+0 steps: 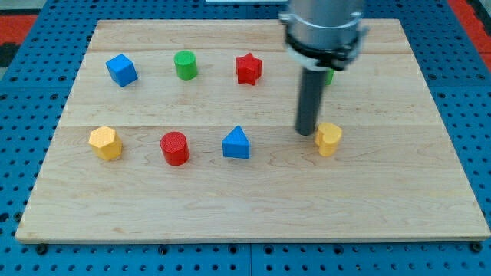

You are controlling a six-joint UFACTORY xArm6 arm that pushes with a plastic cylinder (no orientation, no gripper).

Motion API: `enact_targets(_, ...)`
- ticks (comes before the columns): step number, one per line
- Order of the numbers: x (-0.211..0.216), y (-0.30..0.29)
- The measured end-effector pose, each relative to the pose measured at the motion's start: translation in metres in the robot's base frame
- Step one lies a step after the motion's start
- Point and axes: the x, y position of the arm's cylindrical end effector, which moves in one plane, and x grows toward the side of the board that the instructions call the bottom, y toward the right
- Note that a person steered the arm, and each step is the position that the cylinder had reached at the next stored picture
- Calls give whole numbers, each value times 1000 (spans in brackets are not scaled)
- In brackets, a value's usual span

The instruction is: Push the yellow heart to the bottom right side of the board

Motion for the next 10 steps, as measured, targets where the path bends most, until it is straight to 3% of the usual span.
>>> enact_targets(1, 16, 63)
enact_targets(2, 19, 54)
enact_targets(3, 15, -7)
enact_targets(4, 34, -11)
enact_targets(5, 35, 37)
enact_targets(6, 36, 45)
enact_targets(7, 19, 11)
enact_targets(8, 7, 13)
enact_targets(10, 53, 67)
